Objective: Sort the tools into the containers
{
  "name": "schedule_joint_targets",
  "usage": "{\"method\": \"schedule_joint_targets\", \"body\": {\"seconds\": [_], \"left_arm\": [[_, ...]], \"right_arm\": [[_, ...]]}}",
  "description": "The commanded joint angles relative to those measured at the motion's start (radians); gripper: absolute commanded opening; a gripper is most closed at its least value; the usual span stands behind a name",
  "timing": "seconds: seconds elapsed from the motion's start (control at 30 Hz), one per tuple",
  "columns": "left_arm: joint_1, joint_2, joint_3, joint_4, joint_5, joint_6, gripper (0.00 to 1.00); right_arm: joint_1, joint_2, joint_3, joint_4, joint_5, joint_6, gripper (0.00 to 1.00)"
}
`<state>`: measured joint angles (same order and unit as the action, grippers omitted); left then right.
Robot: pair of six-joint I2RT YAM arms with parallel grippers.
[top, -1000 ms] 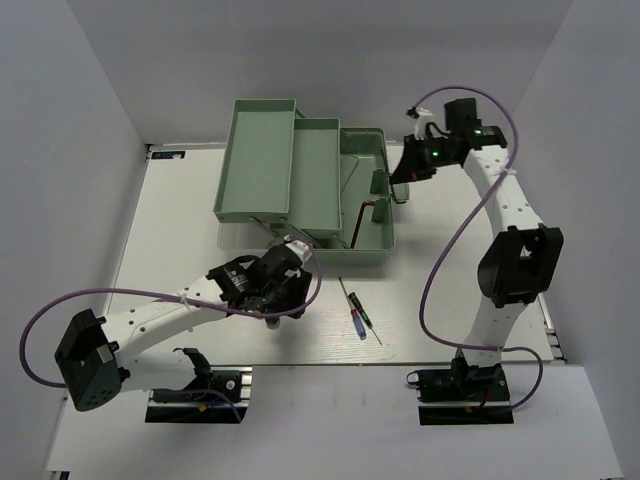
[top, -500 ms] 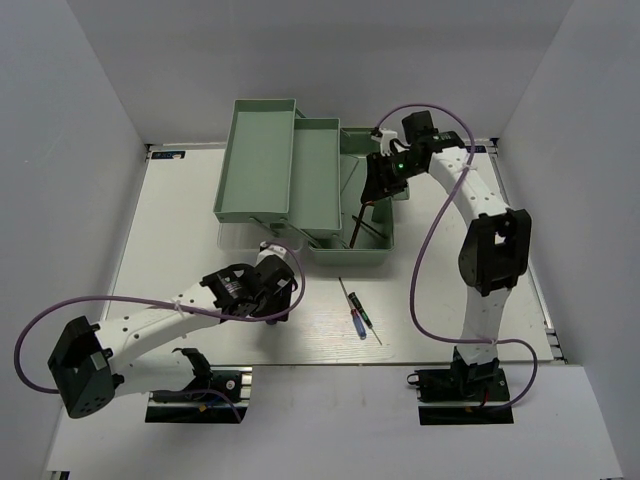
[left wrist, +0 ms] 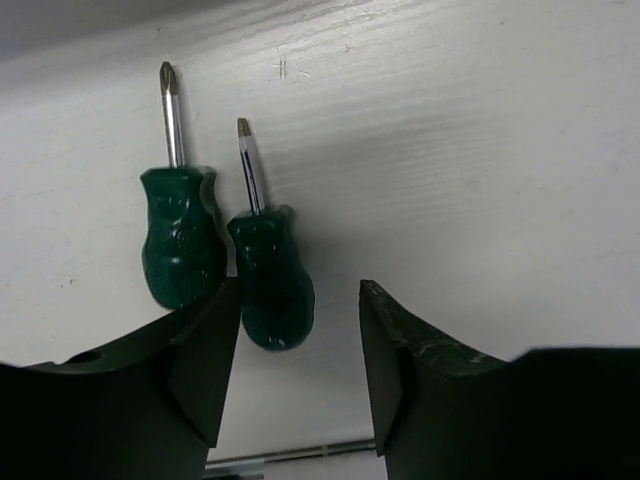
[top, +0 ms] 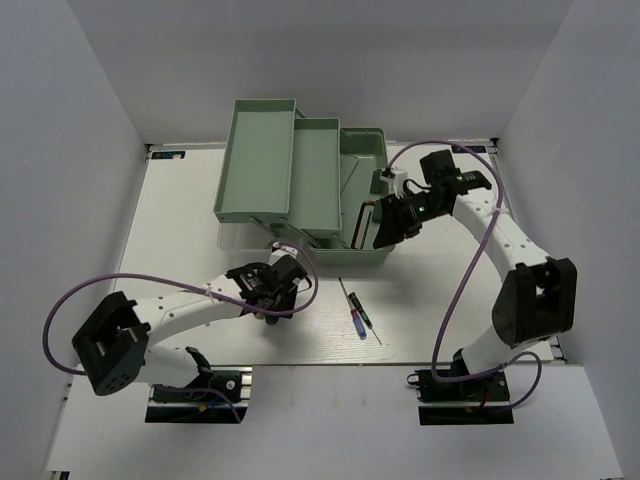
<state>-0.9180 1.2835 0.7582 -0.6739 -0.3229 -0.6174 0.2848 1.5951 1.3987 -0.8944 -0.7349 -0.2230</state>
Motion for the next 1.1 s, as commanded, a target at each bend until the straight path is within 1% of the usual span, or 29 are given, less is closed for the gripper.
{"method": "schedule_joint_targets", "body": {"seconds": [0.0, 0.07, 0.17, 0.23, 0.27, 0.3, 0.5, 0.53, 0.63, 0.67, 0.73, 0.77, 0.83, 0.87, 0.9, 0.97, 1.0, 1.03, 1.07], "left_arm": [[0.005, 0.031, -0.023, 0.072, -0.051, 0.019, 0.6], [0.015, 0.071, -0.023, 0.082, -0.051, 0.028, 0.6], [0.015, 0.115, -0.023, 0.082, -0.073, 0.028, 0.58], [0.015, 0.116, -0.033, 0.103, -0.073, 0.028, 0.54], [0.015, 0.116, -0.033, 0.103, -0.073, 0.028, 0.52], [0.015, 0.125, -0.033, 0.114, -0.061, 0.028, 0.45], [0.015, 0.134, -0.042, 0.145, -0.005, 0.038, 0.3], [0.005, 0.134, -0.042, 0.145, -0.005, 0.038, 0.22], [-0.005, 0.088, 0.024, 0.158, 0.076, 0.096, 0.09], [-0.018, 0.026, 0.07, 0.175, 0.166, 0.157, 0.08], [-0.018, -0.038, 0.125, 0.198, 0.228, 0.194, 0.06], [-0.018, -0.059, 0.204, 0.188, 0.255, 0.209, 0.02], [-0.018, -0.072, 0.301, 0.125, 0.266, 0.249, 0.0], [-0.018, -0.072, 0.397, 0.106, 0.266, 0.264, 0.0], [-0.018, -0.061, 0.444, 0.068, 0.257, 0.29, 0.0], [-0.003, -0.024, 0.548, 0.059, 0.257, 0.317, 0.0], [-0.002, -0.015, 0.572, 0.059, 0.233, 0.333, 0.0], [-0.002, -0.003, 0.613, 0.068, 0.176, 0.334, 0.0], [0.007, 0.034, 0.631, 0.08, 0.139, 0.346, 0.0]], "right_arm": [[-0.001, -0.046, -0.065, 0.019, -0.034, -0.059, 0.46], [0.01, -0.069, -0.087, 0.014, -0.029, -0.072, 0.46], [0.002, -0.098, -0.115, 0.026, -0.02, -0.076, 0.46], [0.002, -0.099, -0.13, 0.034, -0.02, -0.073, 0.46], [-0.001, -0.103, -0.133, 0.028, -0.018, -0.072, 0.46], [-0.003, -0.103, -0.136, 0.029, -0.02, -0.069, 0.46], [0.001, -0.106, -0.141, 0.04, -0.024, -0.052, 0.46], [-0.001, -0.104, -0.141, 0.04, -0.024, -0.052, 0.46], [-0.006, -0.109, -0.118, 0.017, -0.032, -0.079, 0.48], [-0.006, -0.112, -0.104, -0.02, -0.041, -0.093, 0.5], [-0.007, -0.125, -0.09, -0.044, -0.049, -0.152, 0.54], [-0.013, -0.133, -0.087, -0.079, -0.055, -0.176, 0.55], [-0.022, -0.161, -0.095, -0.098, -0.076, -0.248, 0.55], [-0.024, -0.17, -0.101, -0.109, -0.081, -0.275, 0.54], [-0.029, -0.191, -0.124, -0.107, -0.084, -0.282, 0.52], [-0.03, -0.204, -0.136, -0.103, -0.095, -0.292, 0.52], [-0.03, -0.21, -0.15, -0.107, -0.101, -0.297, 0.52], [-0.032, -0.215, -0.155, -0.109, -0.103, -0.296, 0.52], [-0.033, -0.218, -0.159, -0.11, -0.104, -0.296, 0.52]]}}
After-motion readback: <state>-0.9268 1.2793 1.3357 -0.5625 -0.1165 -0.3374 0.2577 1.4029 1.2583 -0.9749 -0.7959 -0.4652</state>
